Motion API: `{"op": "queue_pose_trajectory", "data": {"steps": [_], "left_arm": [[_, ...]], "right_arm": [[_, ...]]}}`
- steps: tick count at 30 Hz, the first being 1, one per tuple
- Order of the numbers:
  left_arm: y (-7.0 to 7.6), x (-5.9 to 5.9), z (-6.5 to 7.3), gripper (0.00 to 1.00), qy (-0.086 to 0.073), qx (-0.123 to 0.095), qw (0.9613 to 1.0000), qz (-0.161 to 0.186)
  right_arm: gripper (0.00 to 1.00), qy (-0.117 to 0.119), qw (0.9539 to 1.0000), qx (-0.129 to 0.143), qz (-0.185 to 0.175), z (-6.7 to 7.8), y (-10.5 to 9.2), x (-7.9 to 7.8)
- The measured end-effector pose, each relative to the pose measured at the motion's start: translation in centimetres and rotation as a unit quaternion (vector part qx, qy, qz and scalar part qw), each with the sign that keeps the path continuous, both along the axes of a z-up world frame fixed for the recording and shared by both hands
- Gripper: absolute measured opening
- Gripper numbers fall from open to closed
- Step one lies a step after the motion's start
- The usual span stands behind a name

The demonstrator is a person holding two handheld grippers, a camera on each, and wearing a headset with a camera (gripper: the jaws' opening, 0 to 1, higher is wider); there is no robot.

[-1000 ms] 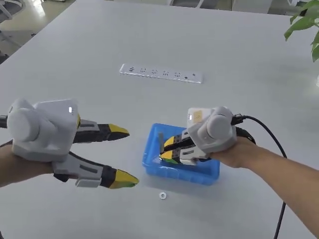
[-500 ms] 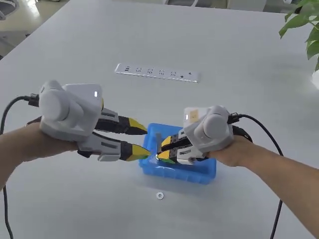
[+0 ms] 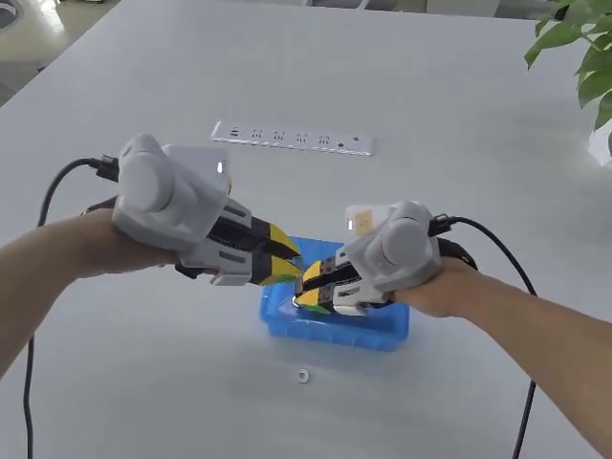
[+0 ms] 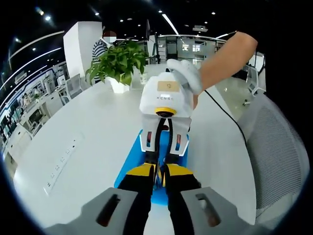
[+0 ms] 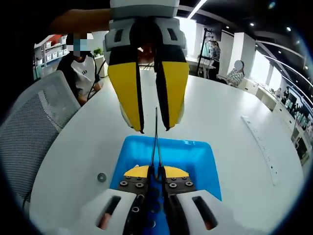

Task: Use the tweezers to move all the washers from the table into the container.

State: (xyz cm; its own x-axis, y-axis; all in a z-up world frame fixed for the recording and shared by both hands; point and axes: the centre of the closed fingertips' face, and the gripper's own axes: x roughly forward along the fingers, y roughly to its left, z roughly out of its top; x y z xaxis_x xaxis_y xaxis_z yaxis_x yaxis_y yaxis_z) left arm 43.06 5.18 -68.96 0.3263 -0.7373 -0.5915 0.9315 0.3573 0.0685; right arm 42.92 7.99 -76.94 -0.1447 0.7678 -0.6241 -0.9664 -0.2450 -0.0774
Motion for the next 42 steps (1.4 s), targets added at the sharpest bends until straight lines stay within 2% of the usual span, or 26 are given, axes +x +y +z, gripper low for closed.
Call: {"op": "queue_pose_trajectory", "data": {"steps": [4, 6, 26, 32, 42], "left_arm": [[-0.1, 0.0, -0.3, 0.07, 0.0, 0.01, 0.9999, -0.014], [-0.1, 0.0, -0.5, 0.06, -0.005, 0.018, 0.9996, -0.019], [-0.2, -0.1, -0.5, 0.05, -0.002, 0.019, 0.9993, -0.033], [-0.3, -0.1, -0.5, 0.05, 0.0, 0.02, 0.9993, -0.033], [-0.5, -0.1, -0.4, 0.05, -0.002, 0.024, 0.9991, -0.036]], "right_arm": [[0.09, 0.001, 1.0, 0.0, 0.0, 0.0, -0.1, 0.0], [0.09, 0.001, 1.0, 0.0, 0.0, 0.0, -0.1, 0.0], [0.15, -0.012, 0.9997, -0.019, 0.003, -0.1, -0.6, 0.0], [0.18, -0.012, 0.9997, -0.013, -0.014, 0.7, -1.0, 0.2], [0.29, 0.002, 0.9982, -0.003, -0.06, 2.0, -2.4, 0.5]]}}
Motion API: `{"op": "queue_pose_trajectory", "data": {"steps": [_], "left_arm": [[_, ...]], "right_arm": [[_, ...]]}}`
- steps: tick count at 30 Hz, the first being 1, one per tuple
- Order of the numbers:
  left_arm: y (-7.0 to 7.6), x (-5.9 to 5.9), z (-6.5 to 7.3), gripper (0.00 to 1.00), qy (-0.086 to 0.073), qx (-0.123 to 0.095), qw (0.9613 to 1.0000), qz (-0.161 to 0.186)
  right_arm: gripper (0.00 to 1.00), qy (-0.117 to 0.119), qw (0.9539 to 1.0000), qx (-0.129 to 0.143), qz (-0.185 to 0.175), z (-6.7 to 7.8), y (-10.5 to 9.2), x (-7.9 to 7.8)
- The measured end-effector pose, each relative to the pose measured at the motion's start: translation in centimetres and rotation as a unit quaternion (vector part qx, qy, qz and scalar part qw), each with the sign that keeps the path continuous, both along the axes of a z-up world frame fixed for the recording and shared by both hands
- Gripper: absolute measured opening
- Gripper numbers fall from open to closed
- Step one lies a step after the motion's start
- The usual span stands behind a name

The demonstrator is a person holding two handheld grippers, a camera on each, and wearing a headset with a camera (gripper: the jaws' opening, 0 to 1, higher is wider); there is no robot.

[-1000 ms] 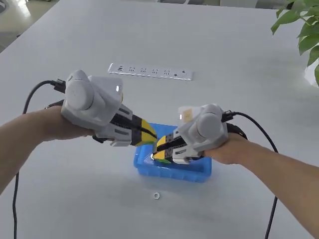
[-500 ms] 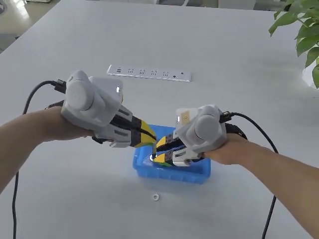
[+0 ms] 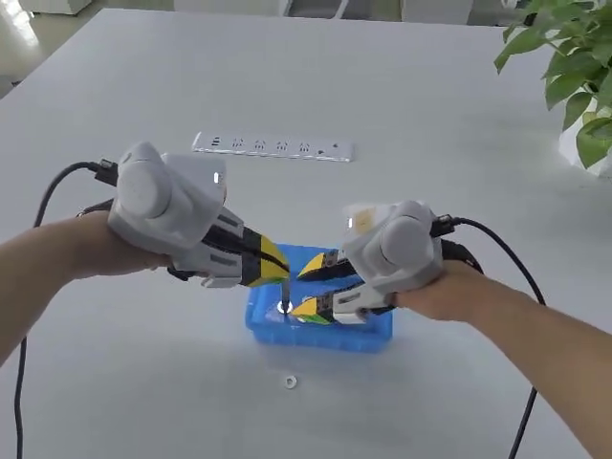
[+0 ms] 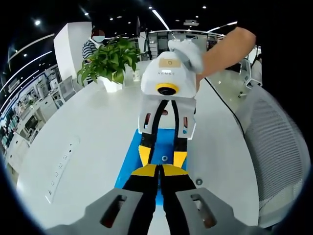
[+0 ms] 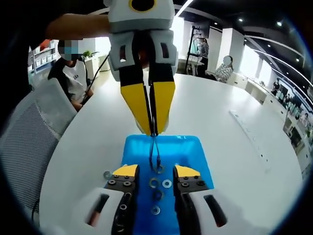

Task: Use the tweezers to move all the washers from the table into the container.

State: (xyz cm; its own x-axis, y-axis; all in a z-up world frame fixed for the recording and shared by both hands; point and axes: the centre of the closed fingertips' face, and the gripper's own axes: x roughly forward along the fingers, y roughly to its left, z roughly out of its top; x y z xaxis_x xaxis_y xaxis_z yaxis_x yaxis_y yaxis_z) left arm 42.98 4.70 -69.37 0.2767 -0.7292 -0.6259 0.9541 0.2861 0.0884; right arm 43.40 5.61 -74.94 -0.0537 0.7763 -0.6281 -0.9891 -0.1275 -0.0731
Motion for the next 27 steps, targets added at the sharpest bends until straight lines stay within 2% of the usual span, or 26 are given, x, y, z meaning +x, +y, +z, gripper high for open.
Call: {"op": "queue_pose_trajectory", "data": {"steps": [2, 13, 27], "left_arm": [[0.0, 0.0, 0.1, 0.05, -0.001, -0.001, 1.0, 0.002], [0.1, 0.0, 1.1, 0.05, -0.009, -0.005, 0.9999, 0.013], [0.1, -0.9, 3.1, 0.05, -0.014, -0.009, 0.9997, 0.018]], "right_arm": [[0.31, 0.007, 0.9999, 0.001, -0.016, 0.2, -0.4, 0.1], [0.4, -0.001, 0.9985, 0.008, -0.054, 1.5, -3.0, -0.2], [0.55, -0.001, 0.9938, 0.009, -0.111, 2.7, -6.3, -0.5]]}}
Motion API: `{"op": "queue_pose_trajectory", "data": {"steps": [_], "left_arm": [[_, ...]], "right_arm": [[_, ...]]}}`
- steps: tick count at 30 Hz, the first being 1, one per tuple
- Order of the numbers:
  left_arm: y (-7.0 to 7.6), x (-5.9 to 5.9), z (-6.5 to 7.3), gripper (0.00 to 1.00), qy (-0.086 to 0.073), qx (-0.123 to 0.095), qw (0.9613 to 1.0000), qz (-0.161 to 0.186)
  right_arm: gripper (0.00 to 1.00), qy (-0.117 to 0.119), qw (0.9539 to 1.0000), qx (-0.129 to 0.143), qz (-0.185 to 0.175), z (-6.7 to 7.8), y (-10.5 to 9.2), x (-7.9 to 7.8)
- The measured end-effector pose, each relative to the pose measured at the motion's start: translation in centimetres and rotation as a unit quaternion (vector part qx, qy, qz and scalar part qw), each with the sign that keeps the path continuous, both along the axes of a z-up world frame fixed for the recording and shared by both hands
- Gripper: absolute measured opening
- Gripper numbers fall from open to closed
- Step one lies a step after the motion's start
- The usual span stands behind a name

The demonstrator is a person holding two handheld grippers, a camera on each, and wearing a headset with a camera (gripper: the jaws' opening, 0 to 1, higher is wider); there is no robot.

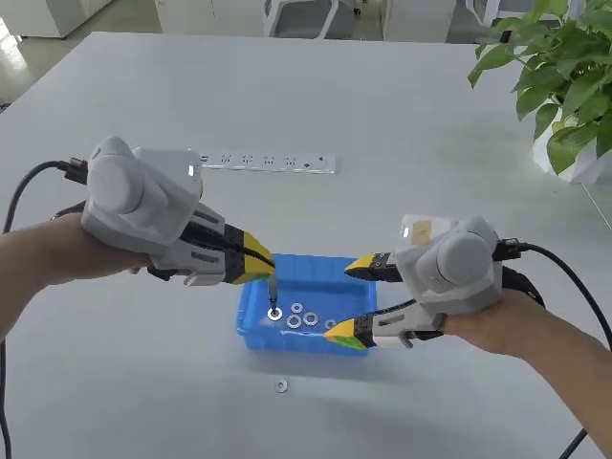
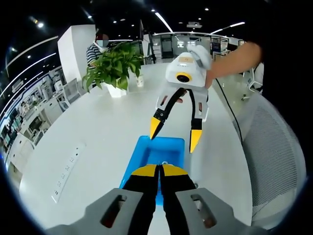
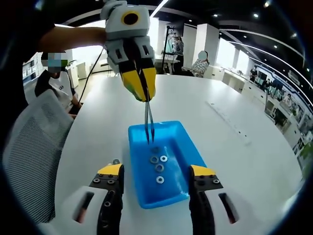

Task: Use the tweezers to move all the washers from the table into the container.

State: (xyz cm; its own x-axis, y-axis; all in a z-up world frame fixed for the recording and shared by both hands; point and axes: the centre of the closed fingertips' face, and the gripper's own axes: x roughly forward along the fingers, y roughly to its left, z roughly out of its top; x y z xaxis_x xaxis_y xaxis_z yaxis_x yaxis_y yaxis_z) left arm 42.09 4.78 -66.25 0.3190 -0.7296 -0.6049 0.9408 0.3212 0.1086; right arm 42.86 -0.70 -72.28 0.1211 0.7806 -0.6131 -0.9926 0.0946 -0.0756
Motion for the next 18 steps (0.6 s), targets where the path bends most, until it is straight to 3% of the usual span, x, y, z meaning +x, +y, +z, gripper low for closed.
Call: {"op": "queue_pose_trajectory", "data": {"steps": [18], "left_arm": [[-0.5, -2.1, 2.7, 0.05, -0.005, -0.008, 0.9999, -0.004]], "right_arm": [[0.64, 0.004, 0.9996, 0.01, -0.028, 0.7, -1.6, -1.3]]}}
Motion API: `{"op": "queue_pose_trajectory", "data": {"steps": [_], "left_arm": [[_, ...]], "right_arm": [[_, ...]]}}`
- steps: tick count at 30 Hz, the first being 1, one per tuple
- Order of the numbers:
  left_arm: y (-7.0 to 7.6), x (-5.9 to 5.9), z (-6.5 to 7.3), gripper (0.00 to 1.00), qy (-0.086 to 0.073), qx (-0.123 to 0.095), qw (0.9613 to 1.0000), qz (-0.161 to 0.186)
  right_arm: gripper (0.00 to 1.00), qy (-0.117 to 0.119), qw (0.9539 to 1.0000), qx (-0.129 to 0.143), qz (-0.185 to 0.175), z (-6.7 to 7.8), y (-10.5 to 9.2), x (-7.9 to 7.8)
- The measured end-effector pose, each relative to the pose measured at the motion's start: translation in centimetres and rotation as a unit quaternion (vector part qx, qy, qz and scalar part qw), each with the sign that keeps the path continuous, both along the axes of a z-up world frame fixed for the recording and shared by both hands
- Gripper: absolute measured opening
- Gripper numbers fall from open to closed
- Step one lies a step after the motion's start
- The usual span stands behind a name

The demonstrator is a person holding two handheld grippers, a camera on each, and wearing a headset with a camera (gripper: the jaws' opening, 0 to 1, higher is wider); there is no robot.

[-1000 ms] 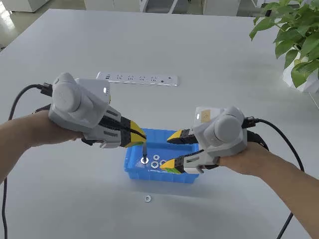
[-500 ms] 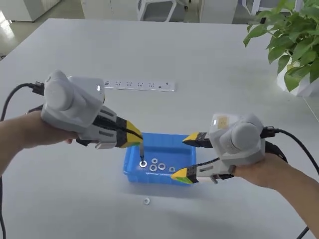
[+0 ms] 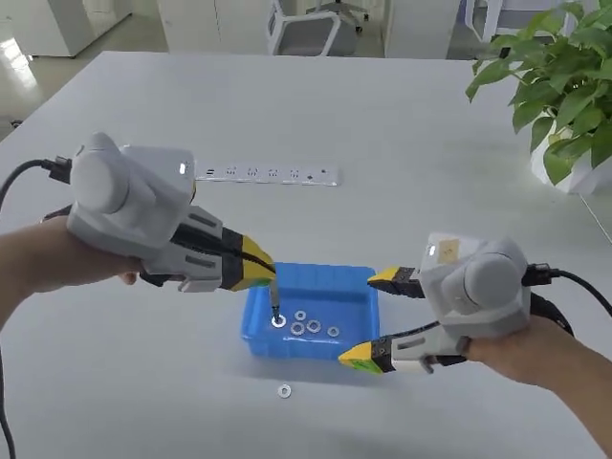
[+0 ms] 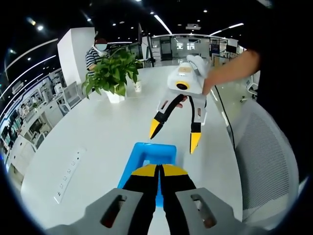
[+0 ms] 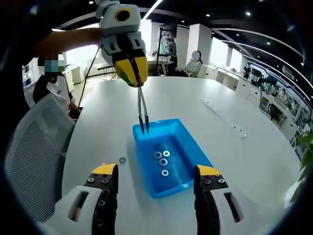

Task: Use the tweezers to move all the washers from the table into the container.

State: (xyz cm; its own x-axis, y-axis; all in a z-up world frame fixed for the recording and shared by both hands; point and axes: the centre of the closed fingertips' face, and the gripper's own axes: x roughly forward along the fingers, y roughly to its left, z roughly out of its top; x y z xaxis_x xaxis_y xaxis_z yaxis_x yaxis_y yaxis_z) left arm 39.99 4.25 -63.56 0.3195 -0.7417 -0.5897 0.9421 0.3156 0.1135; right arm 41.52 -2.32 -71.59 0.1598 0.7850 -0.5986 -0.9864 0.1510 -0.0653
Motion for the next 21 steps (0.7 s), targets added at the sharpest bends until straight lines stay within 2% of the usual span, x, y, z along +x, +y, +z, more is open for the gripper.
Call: {"op": "queue_pose_trajectory", "data": {"steps": [9, 21], "left_arm": [[-0.4, -1.2, 0.5, 0.05, 0.0, -0.002, 1.0, -0.006], [-1.0, -2.5, 0.0, 0.05, 0.004, -0.002, 0.9998, -0.017]], "right_arm": [[0.71, -0.002, 0.9999, 0.001, -0.012, 0.0, -0.7, -0.3], [0.74, 0.007, 0.9996, 0.0, -0.026, -0.7, -1.6, -1.3]]}}
